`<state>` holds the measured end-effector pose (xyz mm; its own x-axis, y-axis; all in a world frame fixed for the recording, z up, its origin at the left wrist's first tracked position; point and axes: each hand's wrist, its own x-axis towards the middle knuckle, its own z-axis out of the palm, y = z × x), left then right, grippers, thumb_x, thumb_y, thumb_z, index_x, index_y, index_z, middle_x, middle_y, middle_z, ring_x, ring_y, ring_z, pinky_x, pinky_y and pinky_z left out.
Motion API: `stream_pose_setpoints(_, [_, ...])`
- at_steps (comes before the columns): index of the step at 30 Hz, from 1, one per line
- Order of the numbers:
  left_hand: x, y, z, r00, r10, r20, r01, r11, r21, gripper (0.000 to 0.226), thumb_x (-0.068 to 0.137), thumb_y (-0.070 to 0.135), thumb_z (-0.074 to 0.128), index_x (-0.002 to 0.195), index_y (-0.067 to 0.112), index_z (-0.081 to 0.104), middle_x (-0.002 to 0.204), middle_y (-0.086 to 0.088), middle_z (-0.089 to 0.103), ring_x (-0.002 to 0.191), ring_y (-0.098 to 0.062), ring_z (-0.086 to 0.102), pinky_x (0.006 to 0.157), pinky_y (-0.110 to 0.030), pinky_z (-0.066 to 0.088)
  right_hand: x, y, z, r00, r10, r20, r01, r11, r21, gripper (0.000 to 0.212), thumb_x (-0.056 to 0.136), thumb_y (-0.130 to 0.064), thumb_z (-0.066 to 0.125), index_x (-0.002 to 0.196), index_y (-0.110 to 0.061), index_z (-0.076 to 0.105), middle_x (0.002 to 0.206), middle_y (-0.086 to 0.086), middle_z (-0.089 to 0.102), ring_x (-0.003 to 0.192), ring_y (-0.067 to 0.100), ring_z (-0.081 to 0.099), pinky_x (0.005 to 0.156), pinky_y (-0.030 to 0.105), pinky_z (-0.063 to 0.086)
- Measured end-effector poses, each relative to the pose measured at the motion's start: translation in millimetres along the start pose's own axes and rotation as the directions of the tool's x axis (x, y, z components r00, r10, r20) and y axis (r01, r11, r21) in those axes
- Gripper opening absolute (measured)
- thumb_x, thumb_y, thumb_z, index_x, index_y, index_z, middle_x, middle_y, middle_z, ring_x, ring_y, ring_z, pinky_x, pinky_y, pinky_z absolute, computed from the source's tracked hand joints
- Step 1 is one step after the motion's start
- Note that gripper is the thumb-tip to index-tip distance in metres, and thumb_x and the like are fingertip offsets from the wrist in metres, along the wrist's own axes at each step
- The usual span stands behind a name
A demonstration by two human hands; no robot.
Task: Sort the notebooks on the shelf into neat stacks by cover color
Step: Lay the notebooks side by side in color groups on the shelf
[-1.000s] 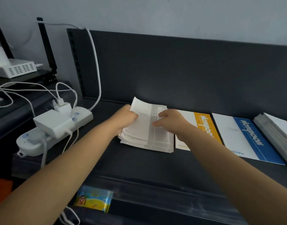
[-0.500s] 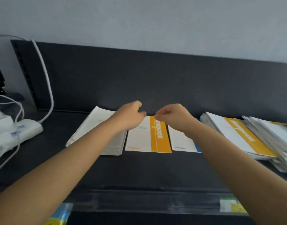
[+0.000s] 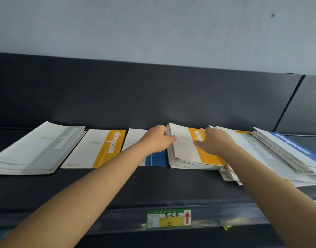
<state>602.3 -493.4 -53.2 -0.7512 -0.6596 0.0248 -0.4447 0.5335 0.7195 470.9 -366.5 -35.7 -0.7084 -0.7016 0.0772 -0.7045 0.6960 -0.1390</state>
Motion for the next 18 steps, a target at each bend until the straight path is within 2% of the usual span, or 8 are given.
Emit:
stream_pose_setpoints(3, [6.1, 4.1, 13.2, 0.999, -0.008, -0.041, 0.006, 0.999, -0.046, 0.014, 0.092, 0.030, 0.059, 0.090, 0.018, 0.052, 0.093, -0.003, 0.052, 0.084, -0.020, 0.052, 0.076, -0.030, 0.040, 2.6, 6.1, 9.8, 0.994, 0.017, 0.103, -0.013, 0.999, -0.039, 0.055, 0.091, -0.052, 0.046, 0.130, -0.012, 0.046, 0.128, 0.003, 0.055, 0.120, 0.026, 0.049, 0.102, 0.041, 0.033])
stream_pose_setpoints(5, [7.5, 5.2, 17.0, 0.998, 0.010, -0.065, -0.014, 0.998, -0.060, 0.030, 0.094, 0.027, 0.059, 0.120, 0.013, 0.059, 0.114, -0.002, 0.060, 0.106, -0.018, 0.057, 0.083, -0.027, 0.041, 6.0, 7.1, 14.4, 0.993, 0.016, 0.114, -0.011, 0.999, -0.044, 0.059, 0.091, -0.054, 0.044, 0.135, -0.015, 0.041, 0.128, 0.000, 0.055, 0.121, 0.025, 0.048, 0.109, 0.048, 0.025])
stream_pose_setpoints(7, [7.7, 7.5, 18.3, 0.996, -0.001, -0.092, -0.010, 0.992, -0.126, 0.045, 0.093, 0.025, 0.061, 0.136, 0.013, 0.051, 0.131, -0.002, 0.055, 0.119, -0.017, 0.053, 0.087, -0.027, 0.042, 11.5, 6.8, 15.8, 0.994, 0.037, 0.102, -0.038, 0.999, 0.005, 0.063, 0.088, -0.056, 0.048, 0.135, -0.014, 0.039, 0.113, -0.003, 0.058, 0.116, 0.024, 0.051, 0.109, 0.049, 0.026])
stream_pose_setpoints(9, [7.9, 11.1, 17.8, 0.993, -0.041, -0.112, 0.010, 0.965, -0.263, 0.051, 0.092, 0.020, 0.064, 0.139, 0.012, 0.048, 0.137, -0.003, 0.051, 0.121, -0.017, 0.050, 0.088, -0.027, 0.041, 16.8, 6.8, 18.0, 0.988, 0.080, 0.131, -0.102, 0.981, 0.164, 0.061, 0.082, -0.055, 0.057, 0.124, -0.011, 0.046, 0.090, -0.004, 0.056, 0.104, 0.024, 0.055, 0.103, 0.046, 0.036])
stream_pose_setpoints(11, [8.1, 14.5, 13.9, 0.985, -0.100, -0.138, 0.032, 0.904, -0.426, 0.054, 0.091, 0.013, 0.064, 0.141, 0.010, 0.042, 0.134, -0.003, 0.050, 0.114, -0.018, 0.053, 0.086, -0.029, 0.045, 18.5, 3.0, 18.0, 0.983, 0.081, 0.168, -0.143, 0.903, 0.405, 0.048, 0.079, -0.047, 0.067, 0.100, -0.007, 0.050, 0.086, 0.001, 0.053, 0.088, 0.022, 0.054, 0.083, 0.035, 0.047])
stream_pose_setpoints(13, [6.7, 15.6, 5.0, 0.978, -0.169, -0.119, 0.071, 0.816, -0.573, 0.050, 0.093, 0.004, 0.059, 0.139, 0.009, 0.039, 0.125, -0.006, 0.053, 0.104, -0.020, 0.058, 0.079, -0.030, 0.053, 17.3, -5.6, 14.2, 0.982, 0.049, 0.184, -0.147, 0.806, 0.573, 0.037, 0.082, -0.036, 0.068, 0.096, -0.005, 0.052, 0.089, 0.008, 0.052, 0.075, 0.018, 0.048, 0.063, 0.029, 0.040])
stream_pose_setpoints(15, [2.7, 10.4, -9.3, 0.981, -0.177, -0.079, 0.089, 0.771, -0.631, 0.032, 0.095, -0.001, 0.054, 0.126, 0.009, 0.046, 0.125, -0.009, 0.058, 0.100, -0.021, 0.062, 0.070, -0.029, 0.057, 14.8, -17.6, 9.0, 0.980, 0.028, 0.198, -0.156, 0.724, 0.672, 0.040, 0.085, -0.032, 0.068, 0.108, -0.002, 0.056, 0.101, 0.016, 0.058, 0.089, 0.022, 0.055, 0.073, 0.033, 0.045])
stream_pose_setpoints(18, [-10.4, -10.2, -37.2, 0.976, -0.169, -0.134, 0.056, 0.796, -0.602, 0.028, 0.097, 0.000, 0.051, 0.124, 0.005, 0.052, 0.124, -0.010, 0.062, 0.104, -0.022, 0.063, 0.075, -0.030, 0.058, 11.1, -47.2, 4.4, 0.984, 0.009, 0.180, -0.152, 0.582, 0.799, 0.057, 0.084, -0.025, 0.072, 0.130, -0.002, 0.049, 0.124, 0.017, 0.055, 0.111, 0.031, 0.055, 0.096, 0.045, 0.047])
